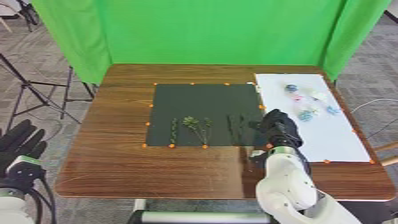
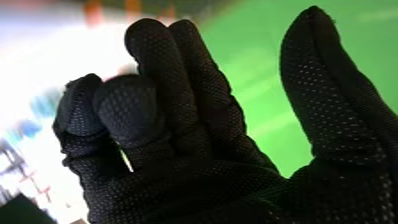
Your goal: Arrange flowers
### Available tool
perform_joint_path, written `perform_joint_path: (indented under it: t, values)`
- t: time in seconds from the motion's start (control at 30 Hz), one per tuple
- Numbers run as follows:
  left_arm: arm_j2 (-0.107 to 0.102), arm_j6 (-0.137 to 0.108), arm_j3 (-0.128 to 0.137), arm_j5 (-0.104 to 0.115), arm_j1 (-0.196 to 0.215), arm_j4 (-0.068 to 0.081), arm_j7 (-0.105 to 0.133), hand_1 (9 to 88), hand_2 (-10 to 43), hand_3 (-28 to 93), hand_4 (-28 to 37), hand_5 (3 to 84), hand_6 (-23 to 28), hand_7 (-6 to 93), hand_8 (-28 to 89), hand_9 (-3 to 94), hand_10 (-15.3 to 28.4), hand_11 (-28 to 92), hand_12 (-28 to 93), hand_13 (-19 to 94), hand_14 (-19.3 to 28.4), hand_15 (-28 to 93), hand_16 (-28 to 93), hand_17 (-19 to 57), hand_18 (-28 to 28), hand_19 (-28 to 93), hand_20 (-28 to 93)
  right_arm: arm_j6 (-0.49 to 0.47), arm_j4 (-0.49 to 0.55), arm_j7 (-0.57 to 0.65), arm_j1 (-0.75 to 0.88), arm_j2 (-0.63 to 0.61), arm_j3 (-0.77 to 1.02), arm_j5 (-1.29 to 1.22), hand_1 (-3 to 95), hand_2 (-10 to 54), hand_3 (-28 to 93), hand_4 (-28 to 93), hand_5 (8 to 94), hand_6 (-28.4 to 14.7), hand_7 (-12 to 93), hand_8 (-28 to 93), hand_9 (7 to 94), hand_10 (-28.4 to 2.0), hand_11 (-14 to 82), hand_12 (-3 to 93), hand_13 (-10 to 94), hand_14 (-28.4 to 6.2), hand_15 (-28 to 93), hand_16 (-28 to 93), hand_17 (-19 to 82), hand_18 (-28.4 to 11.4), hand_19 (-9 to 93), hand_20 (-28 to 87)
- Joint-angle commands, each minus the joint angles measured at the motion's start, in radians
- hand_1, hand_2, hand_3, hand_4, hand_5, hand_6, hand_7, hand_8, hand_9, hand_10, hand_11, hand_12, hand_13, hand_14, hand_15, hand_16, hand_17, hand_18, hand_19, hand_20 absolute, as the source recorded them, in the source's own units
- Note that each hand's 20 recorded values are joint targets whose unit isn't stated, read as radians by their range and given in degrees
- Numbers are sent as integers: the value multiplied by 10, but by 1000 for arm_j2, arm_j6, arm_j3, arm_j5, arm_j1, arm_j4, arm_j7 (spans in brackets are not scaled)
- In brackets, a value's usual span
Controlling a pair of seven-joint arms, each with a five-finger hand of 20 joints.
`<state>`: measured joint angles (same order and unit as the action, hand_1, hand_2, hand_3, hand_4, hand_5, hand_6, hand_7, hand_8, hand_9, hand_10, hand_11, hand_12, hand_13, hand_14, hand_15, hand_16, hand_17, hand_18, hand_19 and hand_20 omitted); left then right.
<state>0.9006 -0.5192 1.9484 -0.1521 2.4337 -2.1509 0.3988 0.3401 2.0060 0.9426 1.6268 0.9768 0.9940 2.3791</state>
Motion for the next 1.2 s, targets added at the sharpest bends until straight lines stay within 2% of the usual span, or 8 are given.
perform_joint_path:
  t: [0.03,0.17,0.23,0.3,0.43,0.73,0.8,1.2]
  values:
    - [1,-2,10,15,29,-8,14,224,142,719,-283,395,93,254,-139,297,152,304,92,192,156,498,-117,-72,134,351,91,-150,-37,-322,32,-150,246,-29,354,-95,800,-249,602,-40,275,-148,591,-158,223,174,569,-171,730,324,260,-266,778,483]
    - [-7,-13,11,6,38,-12,29,224,143,719,-283,394,92,251,-138,298,151,305,91,195,157,499,-118,-72,134,350,91,-257,-92,-326,-24,-208,284,-86,370,-95,816,-267,514,-29,256,-162,514,-126,167,139,545,-159,727,295,236,-257,767,486]
    - [-8,-33,4,-41,41,-21,42,226,144,717,-283,396,91,253,-138,303,146,308,92,197,158,498,-118,-72,134,350,91,-316,-131,-403,-45,-224,320,-119,386,-95,819,-275,490,-28,252,-162,488,-117,153,131,533,-157,731,289,222,-253,756,489]
    - [-13,-17,-1,-50,44,-26,40,228,144,720,-283,400,85,258,-139,309,139,309,92,203,156,497,-117,-71,135,350,91,-450,-158,-448,-62,-252,356,-104,406,-95,827,-280,451,-16,260,-167,452,-98,144,127,503,-155,741,278,208,-245,744,493]
    - [-16,-11,-7,-37,34,-27,50,230,145,719,-283,399,83,267,-147,311,137,310,90,206,155,497,-116,-71,135,350,91,-514,-199,-462,-69,-315,324,-75,414,-95,837,-282,407,-7,273,-177,425,-88,141,124,472,-154,758,257,190,-241,730,500]
    - [-5,-11,1,-14,41,-31,54,229,144,720,-283,400,86,266,-147,311,145,310,89,208,156,496,-115,-70,134,349,90,-488,-175,-430,-9,-299,351,-78,418,-95,831,-283,404,-13,274,-177,442,-89,151,133,477,-154,775,242,188,-241,724,509]
    - [-4,-9,3,-5,51,-36,62,229,144,720,-283,401,86,265,-147,312,146,309,89,208,156,496,-115,-70,134,349,91,-494,-180,-460,-10,-294,351,-78,411,-95,817,-282,468,-4,281,-177,519,-86,173,147,509,-149,776,268,198,-241,724,512]
    - [-13,-5,-8,-17,19,-33,55,228,144,721,-283,404,88,265,-146,313,148,307,90,205,155,492,-116,-68,133,347,90,-512,-278,-449,-81,-268,258,-111,453,-95,754,-283,473,18,300,-192,526,-76,157,139,522,-115,726,277,196,-231,715,509]
